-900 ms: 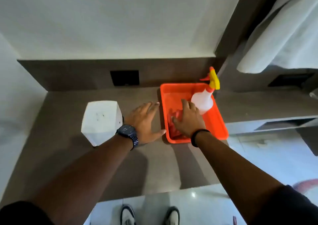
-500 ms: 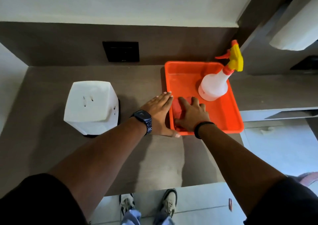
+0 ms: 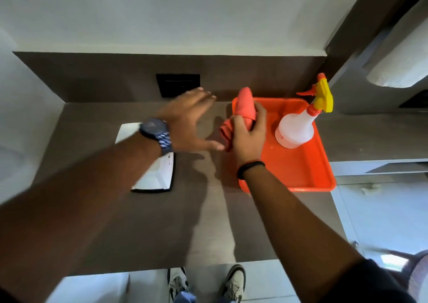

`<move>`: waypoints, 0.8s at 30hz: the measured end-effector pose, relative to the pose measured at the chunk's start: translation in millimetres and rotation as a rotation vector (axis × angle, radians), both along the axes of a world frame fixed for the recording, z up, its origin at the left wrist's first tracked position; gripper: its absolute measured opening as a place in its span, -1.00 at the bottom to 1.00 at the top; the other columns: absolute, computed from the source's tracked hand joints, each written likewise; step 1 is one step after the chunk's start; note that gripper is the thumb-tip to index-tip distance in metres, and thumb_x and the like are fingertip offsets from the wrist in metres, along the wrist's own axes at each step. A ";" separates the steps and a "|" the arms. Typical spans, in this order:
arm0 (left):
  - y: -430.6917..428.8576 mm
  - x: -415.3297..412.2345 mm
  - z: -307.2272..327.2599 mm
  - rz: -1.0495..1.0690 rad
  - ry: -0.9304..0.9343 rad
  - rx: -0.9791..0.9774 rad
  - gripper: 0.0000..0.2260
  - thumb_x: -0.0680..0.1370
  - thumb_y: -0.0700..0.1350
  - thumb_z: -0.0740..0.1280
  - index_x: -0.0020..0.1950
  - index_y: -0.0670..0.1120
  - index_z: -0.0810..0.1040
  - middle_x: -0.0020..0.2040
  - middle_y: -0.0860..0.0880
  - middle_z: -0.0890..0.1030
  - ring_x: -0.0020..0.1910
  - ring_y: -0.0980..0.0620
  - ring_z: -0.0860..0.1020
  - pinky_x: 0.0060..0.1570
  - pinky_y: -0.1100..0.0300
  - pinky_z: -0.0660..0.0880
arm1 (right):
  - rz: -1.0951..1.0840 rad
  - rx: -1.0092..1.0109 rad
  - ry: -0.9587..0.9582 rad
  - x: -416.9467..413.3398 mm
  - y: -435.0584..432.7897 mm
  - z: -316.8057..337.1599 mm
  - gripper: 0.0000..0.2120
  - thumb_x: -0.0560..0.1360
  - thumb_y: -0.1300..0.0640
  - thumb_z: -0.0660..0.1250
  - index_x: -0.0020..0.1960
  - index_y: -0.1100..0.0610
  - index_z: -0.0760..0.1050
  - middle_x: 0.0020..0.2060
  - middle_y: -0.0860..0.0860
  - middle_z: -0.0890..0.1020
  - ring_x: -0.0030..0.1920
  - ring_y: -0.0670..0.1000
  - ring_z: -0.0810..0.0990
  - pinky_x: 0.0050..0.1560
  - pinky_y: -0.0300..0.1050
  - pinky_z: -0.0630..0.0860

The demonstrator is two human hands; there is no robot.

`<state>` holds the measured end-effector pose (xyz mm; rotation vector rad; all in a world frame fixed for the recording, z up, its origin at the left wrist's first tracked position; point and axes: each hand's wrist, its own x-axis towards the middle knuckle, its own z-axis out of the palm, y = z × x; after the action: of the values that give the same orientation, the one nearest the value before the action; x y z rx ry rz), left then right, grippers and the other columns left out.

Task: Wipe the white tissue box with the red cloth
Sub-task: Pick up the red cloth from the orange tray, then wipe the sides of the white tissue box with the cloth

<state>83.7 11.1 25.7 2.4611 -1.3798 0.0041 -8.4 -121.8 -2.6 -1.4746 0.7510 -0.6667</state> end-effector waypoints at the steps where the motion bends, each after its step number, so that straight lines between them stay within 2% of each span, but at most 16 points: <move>1: 14.6 8.8 10.2 0.018 -0.013 0.003 0.09 0.20 0.60 0.14 0.45 -0.18 0.30 0.44 -0.21 0.38 0.46 -0.16 0.28 0.45 -0.03 0.16 | 0.059 0.144 -0.059 3.2 15.5 7.0 -0.63 0.48 0.27 0.28 0.27 0.11 0.39 -0.25 0.03 0.51 -0.41 -0.21 0.51 -0.34 -0.26 0.48; 2: 29.4 15.3 21.8 0.047 0.006 0.036 0.12 0.16 0.63 0.12 0.47 -0.13 0.27 0.47 -0.18 0.34 0.48 -0.14 0.25 0.45 -0.05 0.18 | 0.134 0.264 -0.069 4.9 31.3 9.7 -0.67 0.53 0.36 0.22 0.26 0.14 0.36 -0.33 0.04 0.46 -0.52 -0.23 0.45 -0.47 -0.32 0.43; 3: 45.0 20.1 30.6 0.080 0.039 0.099 0.16 0.11 0.65 0.12 0.50 -0.09 0.22 0.50 -0.14 0.29 0.49 -0.11 0.21 0.46 -0.07 0.19 | 0.205 0.346 -0.029 4.3 47.2 6.4 -0.69 0.55 0.38 0.19 0.26 0.16 0.35 -0.35 0.04 0.45 -0.57 -0.23 0.44 -0.52 -0.35 0.42; 6: 86.8 23.5 37.6 0.152 0.100 0.337 0.31 -0.05 0.68 0.15 0.54 -0.03 0.05 0.56 -0.07 0.14 0.52 -0.07 0.09 0.46 -0.06 0.14 | 0.365 0.469 0.094 0.0 81.6 -17.0 -0.64 0.49 0.17 0.27 0.27 0.10 0.37 -0.25 0.05 0.56 -0.45 -0.14 0.53 -0.41 -0.23 0.52; 9: 113.7 19.6 22.9 0.177 0.214 0.511 0.48 -0.21 0.67 0.17 0.55 -0.09 -0.07 0.58 -0.11 0.05 0.54 -0.09 0.03 0.48 -0.01 0.07 | 0.440 0.511 0.169 -1.4 106.1 -34.4 -0.65 0.52 0.17 0.24 0.30 0.01 0.35 -0.25 -0.04 0.63 -0.41 -0.17 0.58 -0.37 -0.18 0.55; 10: 119.4 18.0 17.9 0.175 0.244 0.552 0.50 -0.23 0.66 0.19 0.54 -0.09 -0.09 0.58 -0.12 0.04 0.54 -0.10 0.02 0.48 0.00 0.07 | 0.448 0.500 0.179 -0.3 113.6 -38.3 -0.59 0.50 0.09 0.26 0.34 -0.03 0.36 -0.12 -0.03 0.65 -0.25 -0.16 0.64 -0.24 -0.17 0.60; 11: 123.3 17.3 13.3 0.173 0.263 0.568 0.51 -0.25 0.65 0.21 0.54 -0.09 -0.11 0.58 -0.11 0.04 0.54 -0.10 0.03 0.48 0.01 0.09 | 0.446 0.455 0.194 0.9 119.0 -41.2 -0.52 0.45 -0.04 0.28 0.37 -0.09 0.36 0.09 0.00 0.61 0.01 -0.10 0.64 0.01 -0.09 0.60; 12: 125.8 17.1 8.9 0.171 0.270 0.560 0.52 -0.25 0.65 0.21 0.54 -0.09 -0.11 0.58 -0.10 0.05 0.53 -0.10 0.05 0.47 0.03 0.11 | 0.429 0.393 0.211 3.0 124.0 -44.8 -0.45 0.41 -0.18 0.26 0.38 -0.15 0.36 0.29 0.02 0.50 0.25 -0.02 0.54 0.26 0.03 0.51; 13: 127.2 16.6 4.9 0.169 0.263 0.542 0.51 -0.25 0.64 0.22 0.54 -0.10 -0.10 0.57 -0.08 0.06 0.52 -0.08 0.06 0.46 0.04 0.13 | 0.406 0.323 0.251 4.5 126.8 -45.3 -0.39 0.39 -0.29 0.21 0.40 -0.15 0.34 0.42 0.02 0.37 0.41 0.05 0.39 0.42 0.12 0.35; 15: 126.3 16.8 -0.5 0.162 0.240 0.505 0.47 -0.19 0.60 0.31 0.54 -0.10 -0.10 0.56 -0.06 0.07 0.51 -0.06 0.08 0.45 0.07 0.15 | 0.359 0.253 0.274 8.5 129.0 -43.8 -0.31 0.45 -0.36 0.12 0.50 -0.09 0.24 0.58 0.02 0.13 0.56 0.08 0.14 0.55 0.18 0.11; 17: 124.4 18.2 -5.9 0.171 0.225 0.471 0.41 -0.09 0.48 0.49 0.54 -0.11 -0.08 0.56 -0.07 0.09 0.51 -0.06 0.11 0.44 0.09 0.15 | 0.359 0.243 0.233 13.1 131.1 -42.4 -0.36 0.54 -0.31 0.09 0.54 -0.06 0.16 0.61 -0.02 0.06 0.59 0.05 0.07 0.57 0.17 0.06; 20: 127.0 20.5 -14.3 0.199 0.182 0.421 0.35 -0.07 0.45 0.47 0.53 -0.11 -0.02 0.54 -0.08 0.16 0.47 -0.10 0.19 0.43 0.03 0.24 | 0.349 0.236 0.137 23.9 133.7 -45.5 -0.43 0.52 -0.32 0.11 0.47 -0.14 0.29 0.53 -0.04 0.30 0.52 0.02 0.26 0.52 0.12 0.23; 24: 127.4 22.8 -20.7 0.225 0.190 0.368 0.30 -0.05 0.43 0.48 0.51 -0.09 0.04 0.51 -0.08 0.22 0.44 -0.10 0.24 0.39 0.00 0.29 | 0.331 0.395 0.105 33.7 131.0 -50.3 -0.53 0.52 -0.21 0.23 0.37 -0.04 0.45 0.33 0.05 0.56 0.32 0.08 0.53 0.39 0.14 0.44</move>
<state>106.6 138.5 5.0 2.8146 -1.0963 -0.4581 25.4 9.2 -53.0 -1.2339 0.6539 -0.1760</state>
